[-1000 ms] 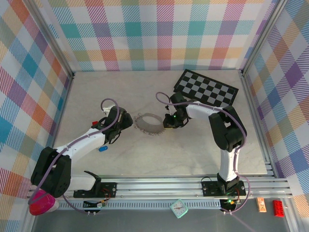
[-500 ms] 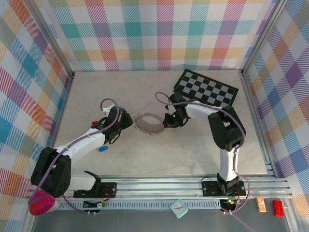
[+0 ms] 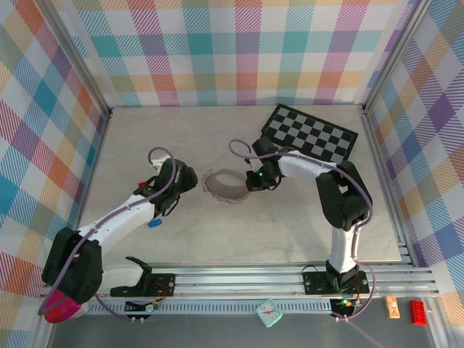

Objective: Put the keys on the keyring

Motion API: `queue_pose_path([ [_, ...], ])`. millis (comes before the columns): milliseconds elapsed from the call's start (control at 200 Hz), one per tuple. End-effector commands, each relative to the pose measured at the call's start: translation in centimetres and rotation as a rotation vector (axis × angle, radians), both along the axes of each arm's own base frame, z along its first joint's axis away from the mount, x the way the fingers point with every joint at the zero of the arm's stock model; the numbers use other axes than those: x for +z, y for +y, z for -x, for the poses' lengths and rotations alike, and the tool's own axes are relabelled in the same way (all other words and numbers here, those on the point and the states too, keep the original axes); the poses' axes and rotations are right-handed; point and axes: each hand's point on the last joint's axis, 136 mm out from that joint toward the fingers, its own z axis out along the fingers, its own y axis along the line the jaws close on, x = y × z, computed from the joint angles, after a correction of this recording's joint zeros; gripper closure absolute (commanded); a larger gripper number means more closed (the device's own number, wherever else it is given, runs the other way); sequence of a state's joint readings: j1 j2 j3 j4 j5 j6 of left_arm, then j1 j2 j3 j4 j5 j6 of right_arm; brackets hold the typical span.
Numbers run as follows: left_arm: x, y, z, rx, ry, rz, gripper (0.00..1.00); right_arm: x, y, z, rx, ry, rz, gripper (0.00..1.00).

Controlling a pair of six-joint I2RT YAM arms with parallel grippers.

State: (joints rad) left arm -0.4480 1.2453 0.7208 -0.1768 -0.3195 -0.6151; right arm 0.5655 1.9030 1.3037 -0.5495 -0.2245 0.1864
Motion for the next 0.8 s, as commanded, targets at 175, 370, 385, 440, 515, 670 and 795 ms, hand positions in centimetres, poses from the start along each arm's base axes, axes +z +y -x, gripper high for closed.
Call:
queue_pose_path([
  [175,3.8,-0.3,-1.0,-0.098,-0.162,-0.052,0.22,4.1,0.8,1.6,0.279,-0.180,-0.027,1.00],
  [370,6.9,-2.8,-1.2,-0.288,-0.292,-0.057,0.25,6.9,2.4,2.7,0.415,-0.299,-0.158,1.00],
  [385,7.1,-3.0,-1.2,-0.307,-0.299,-0.060,0.25,7.2,2.6,2.8,0.424,-0.309,-0.169,1.00],
  [440,7.8,-4.0,-1.2,-0.378,-0.321,-0.072,0.26,8.4,3.2,3.3,0.467,-0.347,-0.231,1.00],
  [515,8.3,-5.5,-0.9,-0.495,-0.337,-0.094,0.27,9.9,4.0,3.8,0.522,-0.414,-0.305,1.00],
  [670,8.8,-7.4,0.0,-0.693,-0.366,-0.149,0.38,12.4,4.9,4.8,0.626,-0.544,-0.413,1.00],
  [795,9.4,-7.9,0.8,-0.817,-0.420,-0.199,0.45,13.1,5.3,4.9,0.663,-0.564,-0.441,1.00],
])
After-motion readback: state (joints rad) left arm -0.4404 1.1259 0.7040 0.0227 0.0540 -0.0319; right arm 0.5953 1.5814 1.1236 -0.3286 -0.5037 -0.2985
